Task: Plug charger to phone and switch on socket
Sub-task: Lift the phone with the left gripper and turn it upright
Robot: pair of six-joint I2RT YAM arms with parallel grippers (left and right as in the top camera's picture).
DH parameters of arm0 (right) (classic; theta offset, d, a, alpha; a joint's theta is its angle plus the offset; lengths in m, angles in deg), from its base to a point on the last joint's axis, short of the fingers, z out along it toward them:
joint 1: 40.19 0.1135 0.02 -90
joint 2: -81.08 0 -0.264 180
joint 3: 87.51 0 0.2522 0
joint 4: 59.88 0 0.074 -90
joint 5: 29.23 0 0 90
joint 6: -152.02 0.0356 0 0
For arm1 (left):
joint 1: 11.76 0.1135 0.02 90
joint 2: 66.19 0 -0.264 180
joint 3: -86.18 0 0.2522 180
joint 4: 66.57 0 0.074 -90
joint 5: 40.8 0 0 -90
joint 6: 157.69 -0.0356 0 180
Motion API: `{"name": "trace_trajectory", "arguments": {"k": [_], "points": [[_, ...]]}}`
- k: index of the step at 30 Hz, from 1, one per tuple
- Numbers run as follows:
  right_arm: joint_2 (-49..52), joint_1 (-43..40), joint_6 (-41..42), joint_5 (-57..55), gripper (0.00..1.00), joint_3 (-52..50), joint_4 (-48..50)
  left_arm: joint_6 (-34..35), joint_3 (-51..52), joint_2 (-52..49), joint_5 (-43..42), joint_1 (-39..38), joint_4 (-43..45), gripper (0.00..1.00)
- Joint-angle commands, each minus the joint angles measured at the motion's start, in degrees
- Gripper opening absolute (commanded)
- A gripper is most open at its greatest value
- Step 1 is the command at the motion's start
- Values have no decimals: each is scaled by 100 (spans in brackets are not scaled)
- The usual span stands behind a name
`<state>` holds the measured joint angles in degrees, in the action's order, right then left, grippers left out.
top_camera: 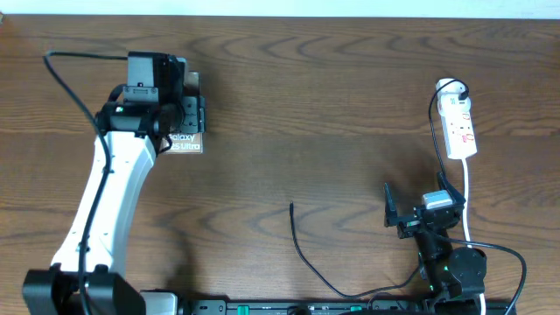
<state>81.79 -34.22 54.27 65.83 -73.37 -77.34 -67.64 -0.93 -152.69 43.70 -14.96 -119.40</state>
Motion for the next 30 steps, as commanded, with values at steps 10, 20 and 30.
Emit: {"name": "trace_trajectory", "arguments": {"k": [10, 20, 30], "points": [[-37, 35, 61, -44, 99, -7, -31, 4352, -181, 326, -4697, 684, 1132, 7], [-37, 35, 61, -44, 99, -7, -31, 8290, -181, 326, -6033, 1434, 2232, 7], [-37, 35, 59, -44, 99, -7, -31, 9267, -181, 326, -7042, 1812, 2463, 7]]}}
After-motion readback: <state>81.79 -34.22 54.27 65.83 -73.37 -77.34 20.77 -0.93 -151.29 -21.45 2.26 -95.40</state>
